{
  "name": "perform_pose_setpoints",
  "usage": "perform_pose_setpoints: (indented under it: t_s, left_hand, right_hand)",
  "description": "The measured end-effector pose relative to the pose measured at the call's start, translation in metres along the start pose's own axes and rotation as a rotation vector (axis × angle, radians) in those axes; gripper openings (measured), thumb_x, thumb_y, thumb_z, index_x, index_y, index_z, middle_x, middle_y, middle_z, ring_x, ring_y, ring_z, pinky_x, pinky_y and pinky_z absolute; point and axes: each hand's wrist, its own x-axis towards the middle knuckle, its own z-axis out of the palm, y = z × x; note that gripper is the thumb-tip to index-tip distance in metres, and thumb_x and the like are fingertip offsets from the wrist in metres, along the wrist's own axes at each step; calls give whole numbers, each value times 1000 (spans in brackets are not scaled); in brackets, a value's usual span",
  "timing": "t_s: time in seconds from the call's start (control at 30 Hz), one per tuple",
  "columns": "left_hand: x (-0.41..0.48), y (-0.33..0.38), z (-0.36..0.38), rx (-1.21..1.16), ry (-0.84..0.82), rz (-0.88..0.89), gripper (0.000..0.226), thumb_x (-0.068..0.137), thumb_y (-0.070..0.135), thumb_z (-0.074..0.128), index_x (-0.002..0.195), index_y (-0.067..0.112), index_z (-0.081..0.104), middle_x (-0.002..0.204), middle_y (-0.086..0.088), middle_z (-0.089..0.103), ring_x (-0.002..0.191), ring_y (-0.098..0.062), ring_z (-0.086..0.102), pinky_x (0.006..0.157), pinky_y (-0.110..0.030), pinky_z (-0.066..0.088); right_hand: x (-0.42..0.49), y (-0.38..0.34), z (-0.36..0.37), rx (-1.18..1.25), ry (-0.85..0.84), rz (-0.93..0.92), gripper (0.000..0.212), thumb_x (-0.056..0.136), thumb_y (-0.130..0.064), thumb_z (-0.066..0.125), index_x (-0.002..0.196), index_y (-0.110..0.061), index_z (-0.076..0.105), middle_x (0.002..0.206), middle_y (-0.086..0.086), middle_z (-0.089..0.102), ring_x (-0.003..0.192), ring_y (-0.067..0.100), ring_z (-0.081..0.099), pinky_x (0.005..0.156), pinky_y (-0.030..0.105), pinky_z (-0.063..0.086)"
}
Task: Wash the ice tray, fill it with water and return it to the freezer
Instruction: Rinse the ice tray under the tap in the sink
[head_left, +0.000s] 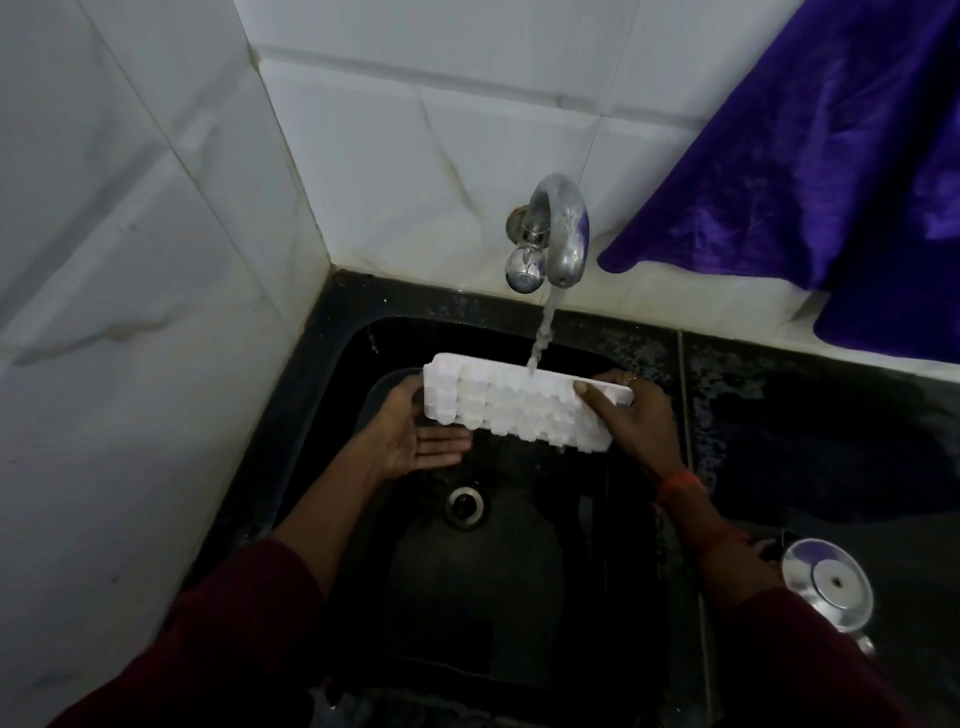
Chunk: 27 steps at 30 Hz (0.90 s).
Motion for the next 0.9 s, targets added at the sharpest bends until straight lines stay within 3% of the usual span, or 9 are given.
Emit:
perform_pose_setpoints:
  t_s: [0.07, 0.13, 0.23, 0.33, 0.43, 0.53, 0.67, 0.83, 0.9]
  left_hand:
    - [2, -3, -1, 152, 62, 18, 81, 82, 84, 41, 117, 16, 66, 114, -19, 66, 100, -38, 66, 76, -47, 60]
    - [5, -6, -1, 219, 99, 88, 80, 79, 87, 42, 119, 22, 67, 117, -13, 65, 103, -34, 66, 84, -46, 58]
    - [9, -9, 0, 102, 32, 199, 60, 85, 72, 54, 121, 25, 66, 119, -10, 72, 100, -32, 72, 92, -45, 55]
    - [7, -12, 6, -9, -25, 240, 51, 95, 59, 52, 121, 17, 64, 108, -16, 75, 95, -35, 74, 81, -42, 60]
    - [6, -19, 11, -21, 24, 315, 48, 100, 52, 48, 121, 13, 65, 107, -15, 75, 92, -36, 74, 79, -42, 61]
    - [5, -27, 17, -33, 58, 350, 45, 103, 48, 45, 122, 11, 63, 111, -15, 74, 90, -36, 75, 81, -44, 61]
    - [7, -35, 21, -64, 111, 357, 43, 102, 46, 48, 120, 10, 65, 108, -15, 74, 84, -38, 75, 78, -45, 62]
    - [6, -49, 34, -85, 141, 367, 35, 103, 39, 51, 116, 11, 69, 103, -16, 75, 71, -28, 75, 59, -34, 60]
    - [7, -54, 36, -108, 157, 374, 36, 104, 35, 49, 115, 8, 71, 103, -17, 75, 69, -20, 74, 53, -28, 56]
  right_hand:
    - [8, 3, 5, 59, 77, 141, 27, 84, -36, 77, 73, -12, 71, 71, 3, 72, 70, 15, 70, 64, 35, 55]
    - [17, 6, 8, 139, 121, 255, 35, 80, -36, 78, 68, -5, 69, 66, 7, 70, 62, 17, 66, 60, 36, 52]
    - [29, 3, 10, 243, 92, 340, 35, 80, -29, 79, 66, 0, 65, 59, 4, 62, 56, 13, 58, 58, 27, 45]
    - [36, 8, 13, 221, 67, 398, 30, 81, -30, 78, 63, -9, 65, 60, 1, 63, 59, 12, 60, 61, 26, 45]
    - [37, 19, 22, -38, 93, 334, 18, 88, -33, 69, 83, -17, 75, 88, 3, 74, 88, 18, 68, 79, 27, 49]
    - [26, 25, 41, -367, 92, 239, 45, 98, -38, 37, 115, -14, 70, 120, 16, 67, 118, 33, 57, 98, 36, 43]
    - [1, 20, 74, -733, 96, 118, 62, 98, -53, 27, 143, -18, 50, 153, 17, 41, 146, 34, 30, 119, 53, 14]
    - [-27, -16, 127, -760, -135, -36, 77, 97, -62, 11, 158, -15, 14, 165, 10, 11, 153, 26, 5, 123, 52, 4]
    - [-32, -27, 143, -721, -184, -85, 75, 99, -59, 10, 158, -13, 12, 166, 8, 7, 153, 22, 2, 123, 50, 4]
